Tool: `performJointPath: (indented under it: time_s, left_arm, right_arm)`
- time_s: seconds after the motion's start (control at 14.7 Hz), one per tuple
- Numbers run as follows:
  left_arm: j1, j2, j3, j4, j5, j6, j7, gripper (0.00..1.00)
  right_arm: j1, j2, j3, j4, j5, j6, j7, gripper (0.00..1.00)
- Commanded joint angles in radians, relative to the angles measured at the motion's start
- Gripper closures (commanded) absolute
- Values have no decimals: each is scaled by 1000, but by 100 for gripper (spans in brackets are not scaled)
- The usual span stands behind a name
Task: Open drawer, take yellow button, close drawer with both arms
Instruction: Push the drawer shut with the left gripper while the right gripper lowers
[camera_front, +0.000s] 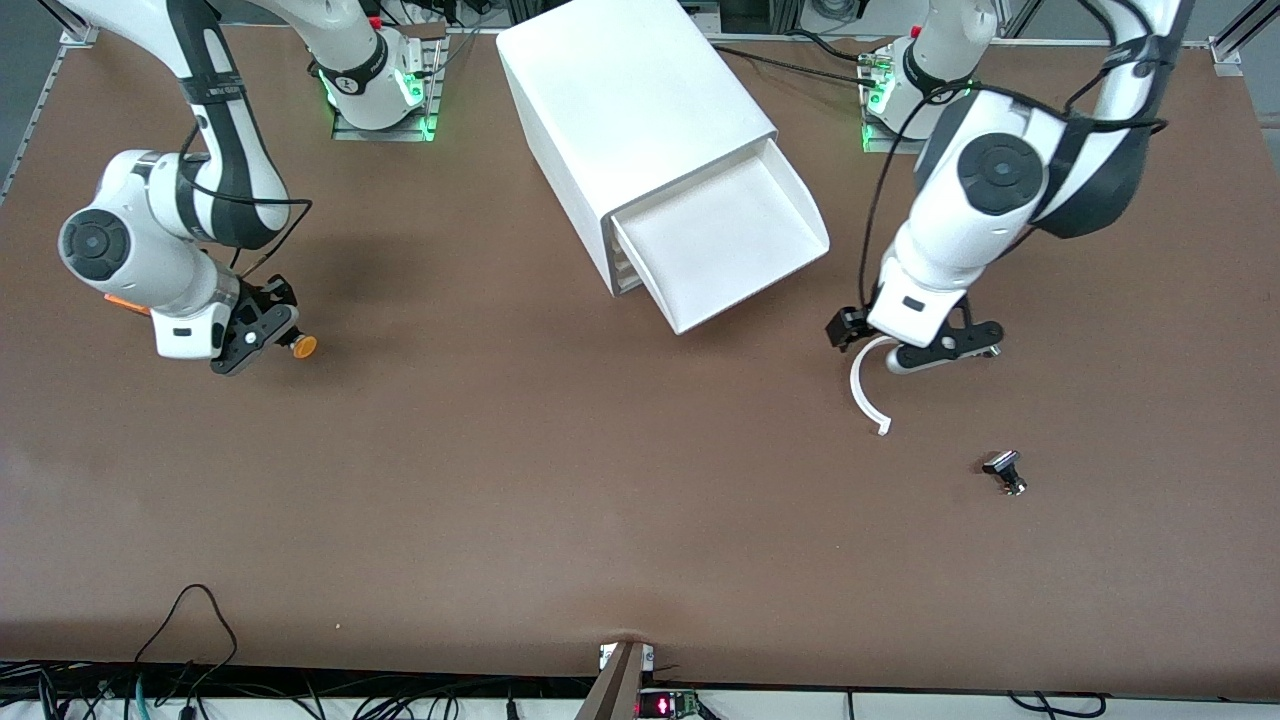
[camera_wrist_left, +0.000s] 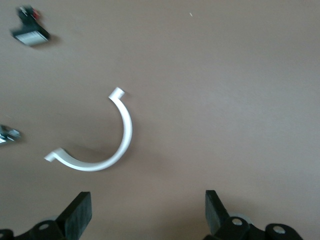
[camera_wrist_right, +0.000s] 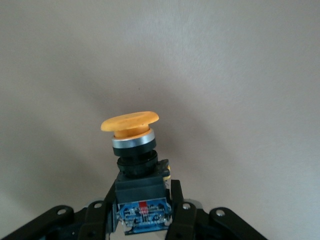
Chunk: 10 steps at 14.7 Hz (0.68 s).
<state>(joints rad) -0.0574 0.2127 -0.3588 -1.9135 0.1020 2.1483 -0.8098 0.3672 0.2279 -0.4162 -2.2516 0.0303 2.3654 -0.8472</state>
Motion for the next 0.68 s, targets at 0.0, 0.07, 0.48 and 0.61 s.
performJointPath:
  time_s: [0.0,0.07,0.48,0.61]
  left_arm:
    - [-51,39,1,1,10,54,-129,0]
    - [-64,51,1,2,10,70,-159,0]
    - [-130,86,-6,-41,4,108,-296,0]
    - [-130,79,-19,-56,-106,107,-293,0]
  right_arm:
    - [-5,7,10,-68,11,103,31,90]
    - [-5,28,10,-68,23,109,30,89]
    - [-5,128,10,-66,48,189,30,73]
    - [-5,123,11,-66,48,179,30,48]
